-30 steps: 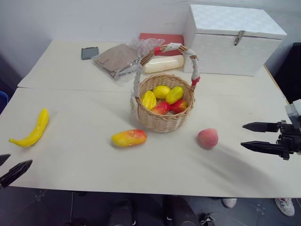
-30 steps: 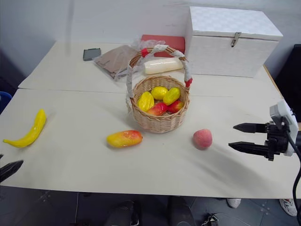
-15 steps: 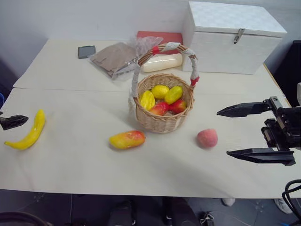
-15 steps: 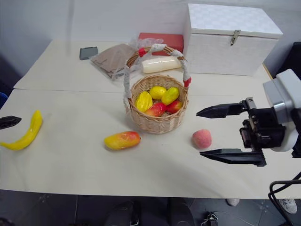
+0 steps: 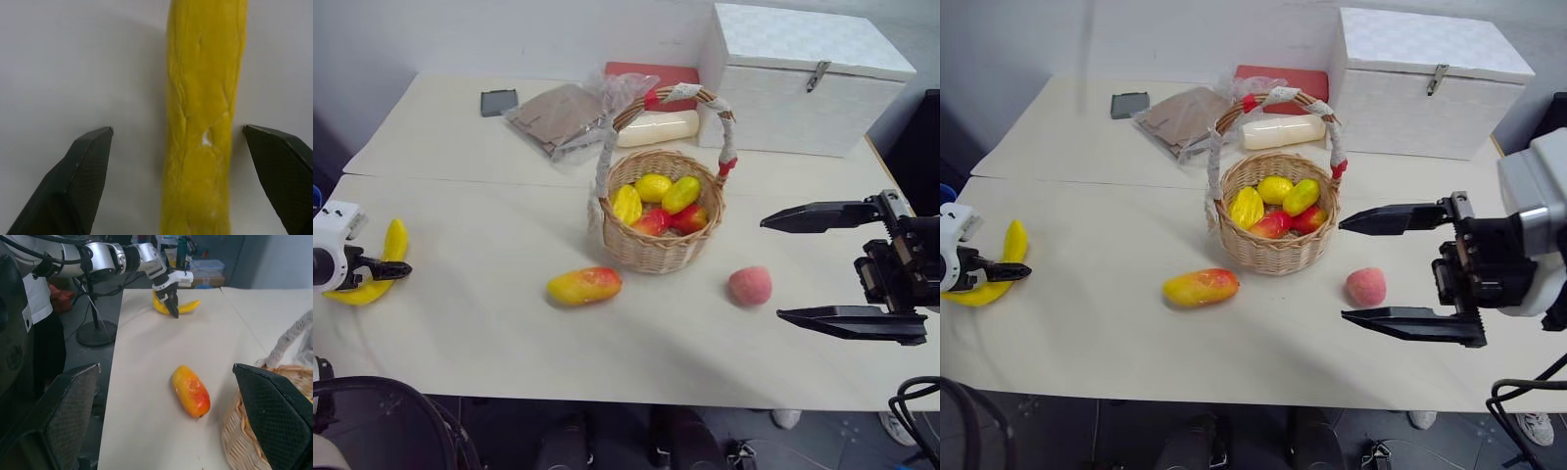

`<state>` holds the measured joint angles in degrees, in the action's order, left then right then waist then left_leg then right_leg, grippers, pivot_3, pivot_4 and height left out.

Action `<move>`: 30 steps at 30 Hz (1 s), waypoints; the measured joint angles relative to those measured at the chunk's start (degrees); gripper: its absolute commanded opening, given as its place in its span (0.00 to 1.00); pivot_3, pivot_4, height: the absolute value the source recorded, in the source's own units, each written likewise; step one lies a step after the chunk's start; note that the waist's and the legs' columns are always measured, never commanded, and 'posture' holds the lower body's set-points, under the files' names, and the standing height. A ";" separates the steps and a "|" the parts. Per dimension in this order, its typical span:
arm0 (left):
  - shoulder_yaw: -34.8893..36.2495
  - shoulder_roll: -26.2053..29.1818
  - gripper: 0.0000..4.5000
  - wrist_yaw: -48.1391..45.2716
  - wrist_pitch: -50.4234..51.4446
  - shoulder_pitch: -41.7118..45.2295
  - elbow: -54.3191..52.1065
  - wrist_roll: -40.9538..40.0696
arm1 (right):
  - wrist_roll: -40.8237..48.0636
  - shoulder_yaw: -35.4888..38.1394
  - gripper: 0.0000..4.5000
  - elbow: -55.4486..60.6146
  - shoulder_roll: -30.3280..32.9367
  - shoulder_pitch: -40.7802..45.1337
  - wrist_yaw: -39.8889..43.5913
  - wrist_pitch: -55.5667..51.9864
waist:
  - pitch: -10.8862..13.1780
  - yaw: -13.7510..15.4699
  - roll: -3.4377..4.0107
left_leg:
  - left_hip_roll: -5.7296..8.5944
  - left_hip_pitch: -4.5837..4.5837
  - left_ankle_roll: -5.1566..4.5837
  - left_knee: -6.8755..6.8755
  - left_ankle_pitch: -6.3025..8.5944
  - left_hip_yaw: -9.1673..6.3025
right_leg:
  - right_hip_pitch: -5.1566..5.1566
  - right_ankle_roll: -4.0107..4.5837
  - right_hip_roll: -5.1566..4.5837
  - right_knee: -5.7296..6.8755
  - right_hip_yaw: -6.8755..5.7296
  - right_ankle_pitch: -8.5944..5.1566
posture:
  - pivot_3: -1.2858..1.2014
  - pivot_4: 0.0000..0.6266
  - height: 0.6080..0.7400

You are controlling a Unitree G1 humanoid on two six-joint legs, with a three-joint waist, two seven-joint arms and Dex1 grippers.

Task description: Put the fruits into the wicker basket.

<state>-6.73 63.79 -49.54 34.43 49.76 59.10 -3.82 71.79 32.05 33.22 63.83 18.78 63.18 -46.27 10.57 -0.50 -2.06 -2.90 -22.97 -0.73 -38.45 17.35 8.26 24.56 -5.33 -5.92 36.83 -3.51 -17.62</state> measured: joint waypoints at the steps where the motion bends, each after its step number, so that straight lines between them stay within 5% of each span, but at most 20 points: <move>1: -0.16 -0.26 0.90 -0.17 -0.81 0.48 0.55 0.56 | 0.14 0.00 1.00 0.06 0.00 0.05 -0.43 0.04 | 0.00 0.06 0.00 | 0.02 0.00 -0.05 -0.05 0.01 0.01 | 0.00 -0.01 -0.11 0.01 0.01 0.04 | 0.52 0.24 1.00; 12: -0.19 -2.60 0.22 -4.20 -4.44 2.71 4.26 3.89 | -3.48 0.03 1.00 0.26 -0.02 -2.70 -2.57 1.77 | -0.05 0.23 0.22 | 0.08 0.08 -0.40 -0.12 0.07 -0.01 | 0.01 0.06 -0.59 0.29 -0.15 0.12 | 0.52 0.24 1.00; 18: 2.34 -0.40 0.21 -12.97 -5.89 -10.70 -17.08 0.76 | -5.67 1.28 1.00 -0.57 -0.96 -5.92 -4.40 2.49 | -0.03 0.24 0.24 | 0.09 -0.01 -0.21 -0.15 -0.03 0.04 | 0.01 0.06 -0.74 0.14 -0.17 0.12 | 0.52 0.24 1.00; 22: 5.49 0.75 0.21 -22.06 9.60 -18.40 -48.64 -12.15 | -6.48 2.74 1.00 0.29 -3.73 -9.74 -7.95 2.49 | 0.02 0.91 0.14 | 0.09 -0.45 -0.20 -0.50 0.00 -0.43 | -0.05 0.06 -0.86 0.01 -0.23 0.13 | 0.52 0.24 1.00; 27: 6.02 -2.47 0.21 -25.34 24.98 -5.47 -71.18 -27.15 | -6.66 4.94 1.00 2.77 -6.68 -14.99 -11.83 2.56 | 0.05 1.20 0.20 | 0.21 -0.24 -0.26 -0.59 -0.04 -0.43 | -0.35 -0.03 -0.49 0.04 -0.25 0.17 | 0.52 0.24 1.00; 30: 4.86 -15.46 0.21 -18.28 32.82 5.16 -71.81 -30.36 | -6.62 6.32 1.00 4.84 -9.13 -17.80 -14.42 2.67 | 0.05 1.80 0.39 | 0.30 0.12 -0.35 -0.63 -0.12 -0.52 | -0.78 -0.20 -0.33 -0.01 -0.32 0.26 | 0.52 0.24 1.00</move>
<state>-1.87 48.32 -67.82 67.25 54.91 -12.71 -34.19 65.17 38.37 38.06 54.70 0.98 48.76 -43.60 10.62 1.29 -1.67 -2.60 -22.85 -1.09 -39.08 17.23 7.74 23.79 -5.53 -6.25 36.82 -3.83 -17.36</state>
